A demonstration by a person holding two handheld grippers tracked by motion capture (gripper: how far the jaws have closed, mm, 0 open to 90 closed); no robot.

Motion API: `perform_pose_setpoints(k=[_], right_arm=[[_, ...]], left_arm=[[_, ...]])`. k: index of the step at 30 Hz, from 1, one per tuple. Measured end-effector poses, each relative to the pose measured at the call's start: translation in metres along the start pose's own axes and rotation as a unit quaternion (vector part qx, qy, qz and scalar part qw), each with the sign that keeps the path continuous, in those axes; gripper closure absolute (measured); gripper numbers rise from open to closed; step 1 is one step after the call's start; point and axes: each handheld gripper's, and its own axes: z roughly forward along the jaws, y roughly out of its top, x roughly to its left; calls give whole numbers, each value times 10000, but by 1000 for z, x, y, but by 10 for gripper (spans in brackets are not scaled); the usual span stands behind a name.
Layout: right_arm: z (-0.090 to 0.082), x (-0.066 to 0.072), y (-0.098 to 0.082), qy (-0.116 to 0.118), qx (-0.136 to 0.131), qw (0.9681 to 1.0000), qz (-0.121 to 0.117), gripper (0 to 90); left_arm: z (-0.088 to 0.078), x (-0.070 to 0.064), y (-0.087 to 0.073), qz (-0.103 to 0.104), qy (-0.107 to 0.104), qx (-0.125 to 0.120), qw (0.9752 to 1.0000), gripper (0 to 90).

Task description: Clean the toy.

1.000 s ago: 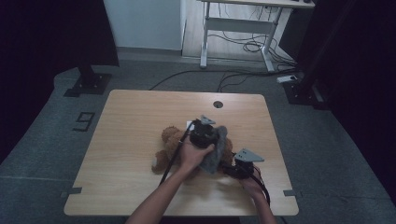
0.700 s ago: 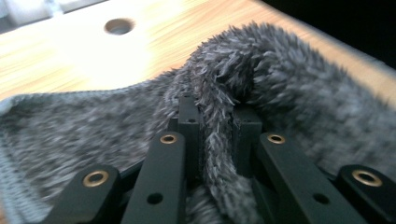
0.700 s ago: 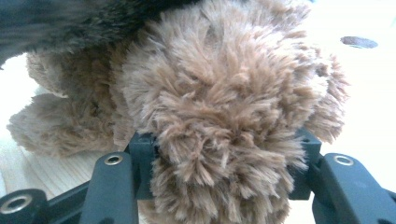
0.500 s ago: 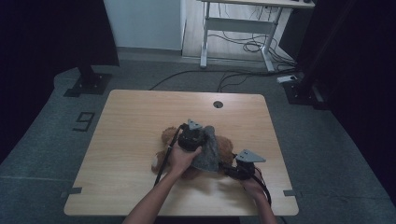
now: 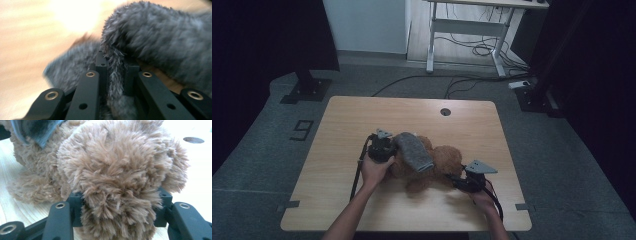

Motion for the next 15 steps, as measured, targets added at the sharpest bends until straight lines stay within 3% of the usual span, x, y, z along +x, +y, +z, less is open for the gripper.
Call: perform_pose_setpoints(k=[2,3,6,11,15], right_arm=[[0,-1,0,11,-3,10000,20,434],[0,-1,0,11,-3,10000,20,434],[0,0,0,1,-2,10000,27,434],[0,-1,0,5,-6,10000,60,433],[0,-2,0,24,-12,10000,78,431]], left_arm=[[8,12,-26,26,100,287,9995,784],[8,12,-26,26,100,287,9995,784],[13,23,-45,-89,100,427,9990,785],[3,45,-44,-423,147,385,9983,784],[-16,55,-28,-607,103,41,9981,783]])
